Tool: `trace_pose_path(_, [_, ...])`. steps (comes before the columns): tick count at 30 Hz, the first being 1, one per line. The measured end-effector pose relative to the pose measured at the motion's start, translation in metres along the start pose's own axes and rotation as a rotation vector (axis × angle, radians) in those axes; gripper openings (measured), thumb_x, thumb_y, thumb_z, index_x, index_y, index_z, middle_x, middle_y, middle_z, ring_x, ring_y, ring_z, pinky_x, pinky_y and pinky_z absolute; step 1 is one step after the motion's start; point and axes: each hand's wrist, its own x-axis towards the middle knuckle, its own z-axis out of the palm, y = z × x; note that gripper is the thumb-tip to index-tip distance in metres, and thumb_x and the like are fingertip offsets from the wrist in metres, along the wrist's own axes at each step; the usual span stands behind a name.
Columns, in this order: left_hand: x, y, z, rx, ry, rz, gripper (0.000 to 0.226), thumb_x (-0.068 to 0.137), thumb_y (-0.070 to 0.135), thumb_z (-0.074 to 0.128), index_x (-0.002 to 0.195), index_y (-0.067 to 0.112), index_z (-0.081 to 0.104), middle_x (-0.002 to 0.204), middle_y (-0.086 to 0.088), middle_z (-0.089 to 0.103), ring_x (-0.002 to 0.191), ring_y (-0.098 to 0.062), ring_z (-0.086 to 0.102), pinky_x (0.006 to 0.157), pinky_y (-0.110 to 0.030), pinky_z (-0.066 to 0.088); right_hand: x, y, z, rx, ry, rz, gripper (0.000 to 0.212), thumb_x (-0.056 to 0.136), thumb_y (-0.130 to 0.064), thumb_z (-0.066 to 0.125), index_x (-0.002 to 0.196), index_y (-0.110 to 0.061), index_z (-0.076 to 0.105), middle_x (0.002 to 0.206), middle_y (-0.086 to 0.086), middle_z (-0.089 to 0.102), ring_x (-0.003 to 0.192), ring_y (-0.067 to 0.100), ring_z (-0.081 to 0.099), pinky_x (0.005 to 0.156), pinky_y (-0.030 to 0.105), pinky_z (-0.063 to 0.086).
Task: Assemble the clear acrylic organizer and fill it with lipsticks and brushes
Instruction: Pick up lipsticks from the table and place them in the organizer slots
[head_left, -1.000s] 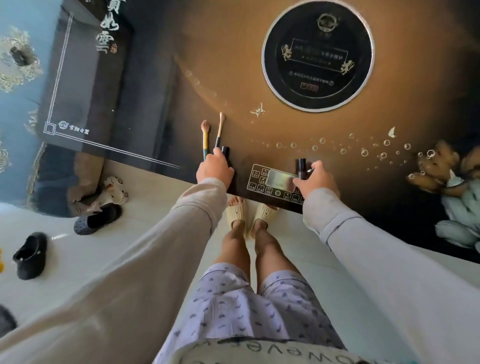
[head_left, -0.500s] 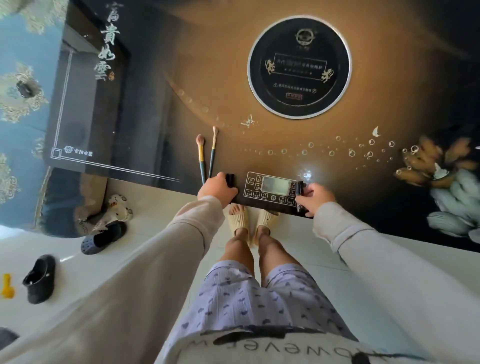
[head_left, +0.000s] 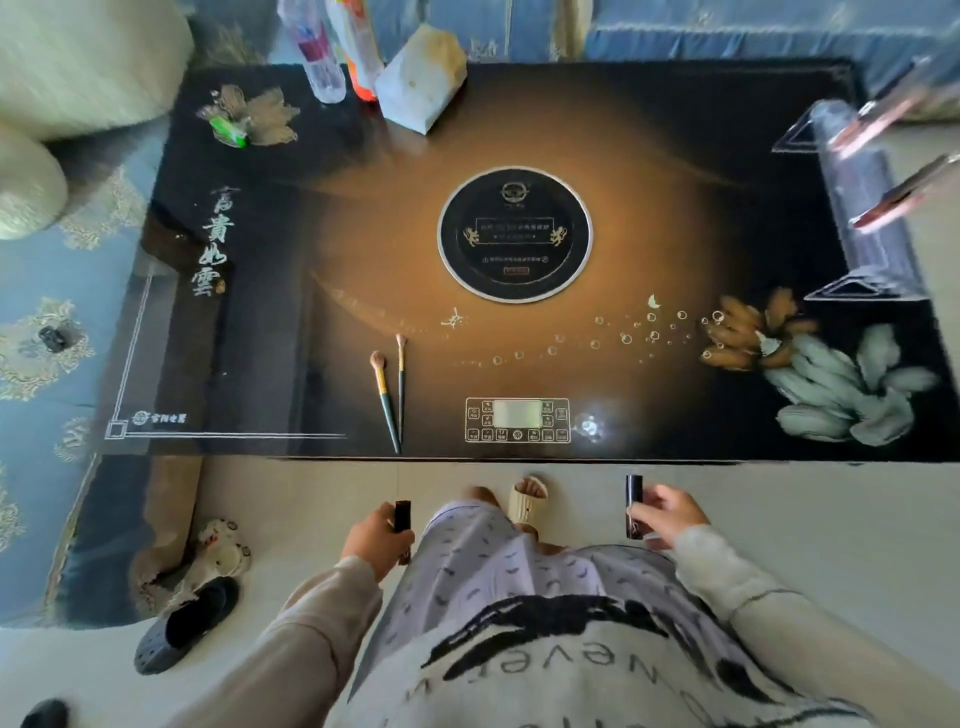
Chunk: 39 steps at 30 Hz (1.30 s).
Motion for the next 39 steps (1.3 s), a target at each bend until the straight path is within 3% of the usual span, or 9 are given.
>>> trace_pose_path(2, [0.000, -0.003, -0.004, 0.029, -0.006, 0.009, 0.032, 0.084, 0.009, 0.054, 0.114, -0.001, 0.053, 0.113, -0.020, 0.065, 0.100, -0.037, 0.063, 0.085, -0.035, 0.050, -0.006, 0.012, 0.001, 0.043, 0.036, 0.005, 0.020, 0.082, -0.005, 0.060, 0.068, -0.016, 0.051, 0.089, 0.015, 0.058, 0.078, 0.026, 0.056, 0.050, 0.023, 0.045])
trace_pose_path(5, [0.003, 0.000, -0.017, 0.116, -0.006, 0.052, 0.032, 0.084, 0.010, 0.054, 0.114, 0.001, 0.054, 0.113, -0.018, 0.067, 0.101, -0.035, 0.063, 0.087, -0.033, 0.050, -0.021, 0.029, 0.006, 0.077, 0.091, 0.031, 0.007, 0.080, -0.003, 0.061, 0.080, -0.008, 0.055, 0.090, 0.018, 0.060, 0.081, 0.030, 0.060, 0.059, 0.031, 0.049])
trace_pose_path(8, [0.008, 0.008, -0.036, 0.210, -0.004, 0.122, 0.030, 0.083, 0.011, 0.055, 0.112, 0.001, 0.056, 0.112, -0.019, 0.067, 0.102, -0.035, 0.063, 0.087, -0.033, 0.050, -0.040, 0.052, 0.020, 0.124, 0.171, 0.094, 0.014, 0.079, -0.003, 0.063, 0.092, 0.003, 0.061, 0.100, 0.024, 0.065, 0.093, 0.037, 0.062, 0.076, 0.039, 0.050])
trace_pose_path(12, [0.014, 0.019, -0.054, 0.358, 0.006, 0.194, 0.028, 0.083, 0.011, 0.055, 0.108, -0.001, 0.057, 0.111, -0.022, 0.066, 0.102, -0.035, 0.062, 0.083, -0.032, 0.050, -0.067, 0.081, 0.048, 0.225, 0.192, 0.172, 0.013, 0.079, -0.003, 0.064, 0.072, -0.006, 0.053, 0.099, 0.023, 0.065, 0.090, 0.035, 0.062, 0.067, 0.033, 0.046])
trace_pose_path(15, [0.017, 0.031, -0.057, 0.496, -0.027, 0.240, 0.030, 0.083, 0.011, 0.054, 0.111, 0.003, 0.058, 0.108, -0.020, 0.066, 0.102, -0.034, 0.063, 0.083, -0.031, 0.050, -0.083, 0.108, 0.065, 0.400, 0.234, 0.263, 0.010, 0.080, -0.001, 0.062, 0.081, -0.002, 0.052, 0.092, 0.019, 0.060, 0.082, 0.031, 0.057, 0.078, 0.039, 0.049])
trace_pose_path(19, [0.010, 0.062, -0.041, 0.650, -0.108, 0.335, 0.033, 0.082, 0.011, 0.053, 0.115, 0.006, 0.057, 0.107, -0.020, 0.067, 0.099, -0.034, 0.065, 0.085, -0.034, 0.055, -0.110, 0.153, 0.074, 0.793, 0.363, 0.436, 0.026, 0.082, 0.003, 0.059, 0.107, 0.010, 0.053, 0.093, 0.022, 0.055, 0.080, 0.034, 0.055, 0.071, 0.039, 0.045])
trace_pose_path(28, [-0.040, 0.160, 0.057, 0.863, -0.299, 0.606, 0.040, 0.088, 0.007, 0.050, 0.128, 0.002, 0.045, 0.119, -0.023, 0.061, 0.105, -0.035, 0.061, 0.092, -0.045, 0.052, -0.147, 0.233, 0.082, 1.186, 0.392, 0.657, 0.037, 0.087, 0.003, 0.056, 0.122, 0.010, 0.046, 0.098, 0.023, 0.051, 0.086, 0.033, 0.050, 0.058, 0.037, 0.044])
trace_pose_path(35, [-0.073, 0.200, 0.144, 1.012, -0.286, 0.619, 0.033, 0.086, 0.014, 0.053, 0.117, 0.001, 0.050, 0.116, -0.020, 0.061, 0.096, -0.032, 0.060, 0.086, -0.036, 0.052, -0.137, 0.292, 0.029, 1.172, 0.376, 0.682, 0.036, 0.087, 0.000, 0.055, 0.121, 0.010, 0.047, 0.096, 0.021, 0.052, 0.085, 0.031, 0.052, 0.049, 0.033, 0.044])
trace_pose_path(39, [-0.090, 0.221, 0.192, 1.113, -0.277, 0.598, 0.024, 0.086, 0.012, 0.051, 0.109, 0.003, 0.050, 0.104, -0.017, 0.062, 0.077, -0.023, 0.050, 0.067, -0.028, 0.041, -0.127, 0.327, -0.026, 1.051, 0.329, 0.649, 0.035, 0.085, -0.005, 0.058, 0.118, 0.004, 0.050, 0.092, 0.018, 0.055, 0.082, 0.028, 0.055, 0.049, 0.027, 0.047])
